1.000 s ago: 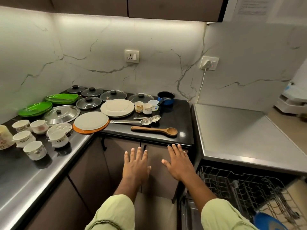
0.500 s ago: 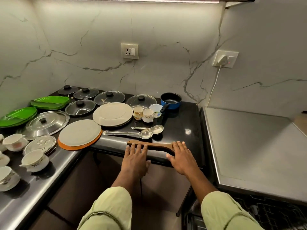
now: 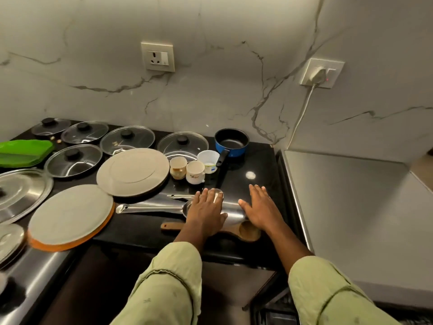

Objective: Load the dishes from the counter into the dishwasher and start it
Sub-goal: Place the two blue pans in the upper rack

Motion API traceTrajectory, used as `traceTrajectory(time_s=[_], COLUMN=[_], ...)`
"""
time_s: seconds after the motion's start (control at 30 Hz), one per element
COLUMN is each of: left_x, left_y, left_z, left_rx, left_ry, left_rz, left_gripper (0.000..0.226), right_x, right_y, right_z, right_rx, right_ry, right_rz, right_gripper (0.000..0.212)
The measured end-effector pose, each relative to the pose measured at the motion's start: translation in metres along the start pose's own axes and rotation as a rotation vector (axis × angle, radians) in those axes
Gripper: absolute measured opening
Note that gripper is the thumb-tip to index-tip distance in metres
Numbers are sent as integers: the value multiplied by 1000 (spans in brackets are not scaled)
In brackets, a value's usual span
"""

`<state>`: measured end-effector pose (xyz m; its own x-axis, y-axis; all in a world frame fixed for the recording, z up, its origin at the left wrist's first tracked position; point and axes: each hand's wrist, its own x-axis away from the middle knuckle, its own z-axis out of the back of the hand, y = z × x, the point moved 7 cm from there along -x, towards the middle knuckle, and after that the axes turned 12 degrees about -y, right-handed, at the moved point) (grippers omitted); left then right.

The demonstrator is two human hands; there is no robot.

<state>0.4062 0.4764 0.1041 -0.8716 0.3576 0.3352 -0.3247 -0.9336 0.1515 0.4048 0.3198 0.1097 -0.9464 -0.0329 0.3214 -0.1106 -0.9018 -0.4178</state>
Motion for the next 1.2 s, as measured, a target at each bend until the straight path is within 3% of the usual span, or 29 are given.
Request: traceTrajectory(time_s=[0.37, 0.83, 0.97, 1.2], left_x=[-100, -173, -190, -194], left_y=[31, -6, -6, -8], left_z=[9, -10, -17, -19], left_rx=[-55, 38, 91, 129], left_ry=[-195, -471, -545, -515], left_rz=[-211, -67, -86, -120], left_gripper=[80, 99, 108, 114], right_x=[-42, -136, -167, -206], right_y=[25, -23, -32, -34], right_z=[36, 44, 40, 23], right_rx=[-153, -453, -552, -882], right_ry=[56, 37, 48, 34], right_rz=[-193, -205, -223, -367], right_gripper=[69, 57, 29, 38])
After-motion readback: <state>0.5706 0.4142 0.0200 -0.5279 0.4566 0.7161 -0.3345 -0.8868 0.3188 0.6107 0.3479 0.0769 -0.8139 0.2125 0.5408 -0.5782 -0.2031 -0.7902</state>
